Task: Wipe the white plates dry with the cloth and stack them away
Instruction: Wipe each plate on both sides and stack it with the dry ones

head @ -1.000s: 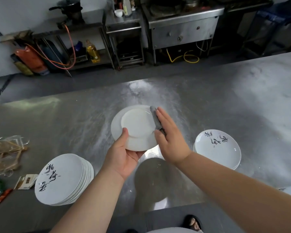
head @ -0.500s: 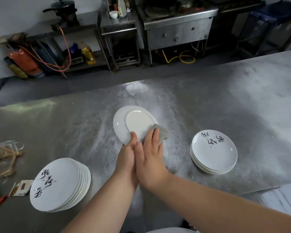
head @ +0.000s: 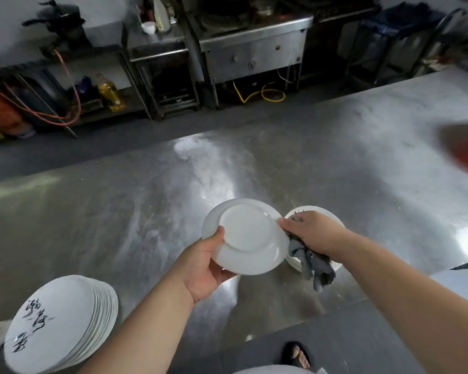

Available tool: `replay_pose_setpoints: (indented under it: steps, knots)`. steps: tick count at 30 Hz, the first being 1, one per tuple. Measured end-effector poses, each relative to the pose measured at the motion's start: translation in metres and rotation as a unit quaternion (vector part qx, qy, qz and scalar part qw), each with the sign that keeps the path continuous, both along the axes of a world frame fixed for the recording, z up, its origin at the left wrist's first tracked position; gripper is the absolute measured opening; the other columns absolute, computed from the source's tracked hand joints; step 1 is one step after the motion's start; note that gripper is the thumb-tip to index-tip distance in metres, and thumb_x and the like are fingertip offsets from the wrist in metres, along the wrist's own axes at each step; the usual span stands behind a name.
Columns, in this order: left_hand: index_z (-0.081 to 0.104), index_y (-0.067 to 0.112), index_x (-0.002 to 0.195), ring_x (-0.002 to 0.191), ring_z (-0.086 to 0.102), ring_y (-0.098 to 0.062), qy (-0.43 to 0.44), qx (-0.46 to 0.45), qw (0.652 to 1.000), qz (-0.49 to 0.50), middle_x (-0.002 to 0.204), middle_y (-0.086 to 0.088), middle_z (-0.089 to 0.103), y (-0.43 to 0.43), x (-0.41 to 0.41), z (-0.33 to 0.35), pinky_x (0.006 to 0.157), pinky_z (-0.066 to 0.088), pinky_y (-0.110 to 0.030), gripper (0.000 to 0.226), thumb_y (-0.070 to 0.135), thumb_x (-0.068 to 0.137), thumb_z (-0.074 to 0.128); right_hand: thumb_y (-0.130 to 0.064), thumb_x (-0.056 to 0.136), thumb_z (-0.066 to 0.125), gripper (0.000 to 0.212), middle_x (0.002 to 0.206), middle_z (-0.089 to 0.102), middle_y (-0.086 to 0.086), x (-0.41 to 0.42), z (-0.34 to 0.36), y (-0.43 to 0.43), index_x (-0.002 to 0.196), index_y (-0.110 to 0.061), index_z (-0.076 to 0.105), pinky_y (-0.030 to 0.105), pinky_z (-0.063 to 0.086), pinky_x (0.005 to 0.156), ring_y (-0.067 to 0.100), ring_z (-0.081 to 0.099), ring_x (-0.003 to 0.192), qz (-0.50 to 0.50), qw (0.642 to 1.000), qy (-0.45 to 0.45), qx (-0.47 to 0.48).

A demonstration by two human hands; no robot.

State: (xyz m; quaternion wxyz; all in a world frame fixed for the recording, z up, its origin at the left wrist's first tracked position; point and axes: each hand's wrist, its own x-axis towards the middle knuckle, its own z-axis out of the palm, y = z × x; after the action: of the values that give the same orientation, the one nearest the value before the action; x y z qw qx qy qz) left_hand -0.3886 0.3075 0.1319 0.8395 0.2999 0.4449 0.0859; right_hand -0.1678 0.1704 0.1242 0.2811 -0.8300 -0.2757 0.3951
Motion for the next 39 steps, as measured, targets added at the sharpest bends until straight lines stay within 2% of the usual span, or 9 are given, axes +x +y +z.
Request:
replay_pose_setpoints:
  steps: [7,11,14,17,18,22,27,33,39]
  knots:
    - [0.069,0.027,0.116,0.089,0.053,-0.018,0.17,0.24,0.935,-0.196,0.109,0.003,0.072,-0.02,0.077,-0.017,0.068,0.037,-0.031,0.025,0.046,0.1,0.066,-0.029,0.104,0.065,0.025,0.076,0.072,0.006,0.036,-0.014,-0.074,0.088,-0.01,0.07,0.036,0.06,0.065,0.017,0.067,0.065,-0.168,0.949,0.247,0.095]
    - [0.064,0.033,0.134,0.119,0.062,-0.009,0.029,0.121,0.971,-0.205,0.133,0.007,0.071,-0.026,0.121,-0.025,0.098,0.043,-0.033,0.089,0.087,0.091,0.008,-0.061,0.102,0.055,0.053,0.092,0.08,0.008,0.064,-0.013,-0.093,0.095,-0.013,0.077,0.043,0.062,0.088,0.026,0.077,0.086,-0.274,0.929,0.225,0.104]
    - [0.053,0.014,0.151,0.147,0.043,-0.017,-0.013,0.037,0.988,-0.153,0.152,-0.004,0.055,-0.027,0.143,-0.033,0.124,0.028,-0.032,0.096,0.083,0.095,0.017,-0.065,0.097,0.058,0.051,0.08,0.072,0.002,0.086,-0.023,-0.105,0.084,-0.018,0.072,0.038,0.056,0.078,0.02,0.067,0.073,-0.258,0.947,0.161,0.108]
    - [0.057,0.018,0.14,0.127,0.063,-0.021,0.028,0.083,0.987,-0.137,0.129,-0.005,0.072,-0.038,0.158,-0.046,0.113,0.044,-0.035,0.037,0.039,0.112,0.043,-0.039,0.09,0.072,0.015,0.093,0.07,-0.008,0.098,-0.043,-0.114,0.103,-0.034,0.066,0.035,0.051,0.078,0.018,0.062,0.077,-0.175,0.979,0.069,0.074]
    - [0.057,0.025,0.134,0.118,0.066,-0.02,0.07,0.135,0.976,-0.157,0.126,-0.003,0.072,-0.041,0.161,-0.053,0.109,0.048,-0.036,0.025,0.027,0.111,0.047,-0.032,0.091,0.072,0.028,0.103,0.071,-0.008,0.101,-0.051,-0.115,0.116,-0.037,0.06,0.032,0.051,0.08,0.017,0.066,0.084,-0.161,0.983,0.065,0.058]
    - [0.06,0.024,0.117,0.096,0.061,-0.016,0.255,0.426,0.817,-0.293,0.11,0.001,0.067,-0.048,0.172,-0.073,0.073,0.049,-0.032,0.025,0.016,0.099,0.044,-0.034,0.093,0.068,0.043,0.115,0.067,-0.003,0.109,-0.073,-0.108,0.131,-0.028,0.051,0.033,0.051,0.085,0.02,0.065,0.103,-0.11,0.993,0.016,-0.024]
    - [0.057,0.017,0.108,0.09,0.06,-0.026,0.333,0.517,0.72,-0.321,0.101,-0.001,0.064,-0.051,0.178,-0.094,0.072,0.048,-0.036,0.013,0.023,0.099,0.05,-0.035,0.096,0.062,0.038,0.109,0.061,0.0,0.111,-0.098,-0.099,0.128,-0.021,0.049,0.034,0.048,0.083,0.025,0.057,0.097,-0.044,0.993,-0.047,-0.097]
    - [0.048,0.01,0.132,0.11,0.059,-0.033,0.352,0.553,0.69,-0.308,0.13,-0.011,0.058,-0.056,0.181,-0.113,0.078,0.038,-0.035,0.031,0.021,0.103,0.048,-0.044,0.098,0.059,0.044,0.102,0.059,-0.005,0.108,-0.11,-0.092,0.133,-0.025,0.041,0.037,0.049,0.073,0.025,0.057,0.09,-0.038,0.986,-0.112,-0.119]
    - [0.04,0.013,0.119,0.104,0.064,-0.038,0.354,0.574,0.682,-0.283,0.121,-0.011,0.061,-0.062,0.185,-0.116,0.072,0.04,-0.037,0.024,0.018,0.1,0.053,-0.043,0.1,0.057,0.04,0.097,0.06,-0.003,0.11,-0.109,-0.09,0.13,-0.023,0.04,0.036,0.049,0.068,0.027,0.061,0.087,-0.027,0.979,-0.149,-0.14]
